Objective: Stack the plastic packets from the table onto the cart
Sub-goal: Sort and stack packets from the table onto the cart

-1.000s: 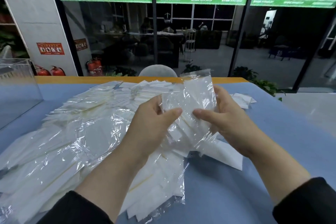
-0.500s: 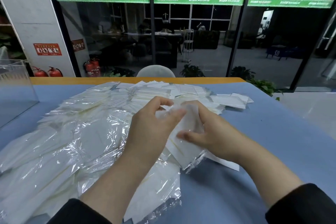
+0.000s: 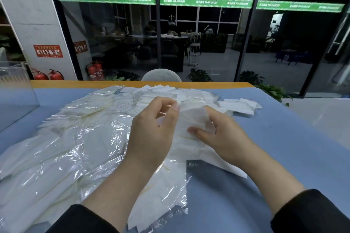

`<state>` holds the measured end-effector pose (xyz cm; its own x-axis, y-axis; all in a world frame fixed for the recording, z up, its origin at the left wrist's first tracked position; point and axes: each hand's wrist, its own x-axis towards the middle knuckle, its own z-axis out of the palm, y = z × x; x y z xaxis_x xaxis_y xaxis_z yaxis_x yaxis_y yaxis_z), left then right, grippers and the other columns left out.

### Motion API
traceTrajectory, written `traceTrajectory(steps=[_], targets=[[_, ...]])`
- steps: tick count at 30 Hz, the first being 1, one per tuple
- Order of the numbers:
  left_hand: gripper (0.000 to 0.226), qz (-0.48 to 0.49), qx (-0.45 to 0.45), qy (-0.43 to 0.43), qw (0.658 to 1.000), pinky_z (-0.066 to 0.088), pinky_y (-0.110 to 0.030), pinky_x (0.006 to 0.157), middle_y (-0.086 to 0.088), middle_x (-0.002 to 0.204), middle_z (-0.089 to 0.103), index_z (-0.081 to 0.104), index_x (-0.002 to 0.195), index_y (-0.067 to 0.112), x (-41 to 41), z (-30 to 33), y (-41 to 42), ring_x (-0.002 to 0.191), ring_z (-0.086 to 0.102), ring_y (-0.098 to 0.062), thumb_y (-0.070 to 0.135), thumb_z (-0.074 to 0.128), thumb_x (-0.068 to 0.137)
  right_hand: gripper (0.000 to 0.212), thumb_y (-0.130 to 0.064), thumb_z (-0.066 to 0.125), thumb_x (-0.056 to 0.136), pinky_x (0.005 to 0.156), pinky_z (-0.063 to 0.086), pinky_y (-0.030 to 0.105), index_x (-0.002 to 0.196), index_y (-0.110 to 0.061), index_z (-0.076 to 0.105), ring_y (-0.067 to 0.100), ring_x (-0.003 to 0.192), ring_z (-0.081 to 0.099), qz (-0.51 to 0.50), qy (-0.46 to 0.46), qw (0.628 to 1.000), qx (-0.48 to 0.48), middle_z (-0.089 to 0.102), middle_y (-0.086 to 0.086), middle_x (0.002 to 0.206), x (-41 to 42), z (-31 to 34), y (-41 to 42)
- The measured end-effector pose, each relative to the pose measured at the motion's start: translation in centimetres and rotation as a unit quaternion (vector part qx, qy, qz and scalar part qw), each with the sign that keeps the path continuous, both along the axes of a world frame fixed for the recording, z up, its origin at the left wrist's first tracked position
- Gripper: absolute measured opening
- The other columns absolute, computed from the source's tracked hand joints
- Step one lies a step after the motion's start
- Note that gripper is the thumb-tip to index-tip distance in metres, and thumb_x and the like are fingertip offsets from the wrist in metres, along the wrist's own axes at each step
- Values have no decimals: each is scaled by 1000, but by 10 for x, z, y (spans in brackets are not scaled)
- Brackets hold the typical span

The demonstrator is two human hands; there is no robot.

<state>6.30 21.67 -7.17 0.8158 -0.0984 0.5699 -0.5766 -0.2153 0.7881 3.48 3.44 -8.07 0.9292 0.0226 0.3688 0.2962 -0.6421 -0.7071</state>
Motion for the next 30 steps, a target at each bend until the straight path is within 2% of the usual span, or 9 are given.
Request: traceTrajectory(steps=[3, 8, 11, 15, 18, 21, 24, 26, 30], targets=[[48, 9, 17, 19, 1000, 34, -14, 58, 20, 59, 54, 62, 71, 29, -2, 2, -2, 61, 50, -1, 72, 52, 90, 17, -45, 69, 91, 75, 43, 17, 88, -36, 56, 2, 87, 54, -12, -28, 996, -80, 59, -18, 90, 0, -2, 9], [88, 79, 54, 40, 995, 32, -40, 55, -8, 60, 37, 49, 69, 2, -1, 0, -4, 60, 34, -23, 90, 48, 67, 34, -44, 73, 87, 82, 41, 10, 110, -49, 48, -13, 104, 52, -15, -39, 994, -97, 56, -39, 109, -2, 0, 23], [90, 82, 54, 45, 994, 37, -43, 55, -13, 64, 43, 51, 71, 2, 0, 1, -2, 62, 37, -27, 92, 47, 66, 49, -41, 76, 85, 73, 37, 5, 108, -56, 36, -18, 92, 49, -16, -49, 994, -99, 49, -47, 99, -3, -1, 24], [70, 104, 47, 45, 992, 41, -36, 59, 2, 59, 50, 54, 68, 10, 0, 1, -2, 61, 45, -19, 79, 54, 71, 38, -44, 76, 84, 83, 44, 19, 115, -38, 54, -1, 100, 54, -27, -77, 990, -119, 59, -23, 107, 0, -3, 26], [33, 128, 26, 24, 991, 45, -32, 62, 15, 69, 63, 64, 72, 24, 3, 0, 0, 67, 57, -11, 54, 54, 83, 27, -54, 73, 84, 72, 46, 34, 87, -35, 53, 9, 84, 50, -43, -79, 983, -161, 54, -12, 89, 1, -4, 27], [35, 123, 24, 16, 992, 37, -30, 56, 16, 57, 55, 59, 64, 25, 5, 1, 2, 58, 50, -11, 44, 58, 94, 36, -62, 70, 83, 60, 35, 24, 72, -37, 46, 5, 78, 49, -49, -44, 982, -175, 50, -11, 84, -1, -2, 27], [44, 122, 47, 47, 990, 44, -32, 61, 10, 59, 58, 60, 64, 22, 9, -3, 0, 63, 53, -14, 56, 56, 91, 37, -60, 74, 79, 61, 35, 17, 80, -33, 49, -4, 80, 49, -62, -22, 990, -122, 50, -14, 81, -2, -3, 24], [31, 133, 58, 61, 988, 48, -35, 65, 9, 65, 62, 63, 72, 21, 14, -7, 1, 72, 57, -22, 42, 57, 94, 43, -60, 77, 76, 64, 35, 9, 96, -40, 45, -11, 84, 49, -69, -5, 994, -88, 51, -21, 90, -2, -4, 21], [49, 95, 11, 90, 991, 31, -34, 55, 10, 51, 44, 48, 56, 24, 14, -4, 2, 58, 40, -18, 48, 57, 97, 64, -54, 80, 77, 86, 39, 13, 122, -56, 35, -5, 106, 52, -39, 23, 999, -28, 53, -19, 115, 0, -5, 17]])
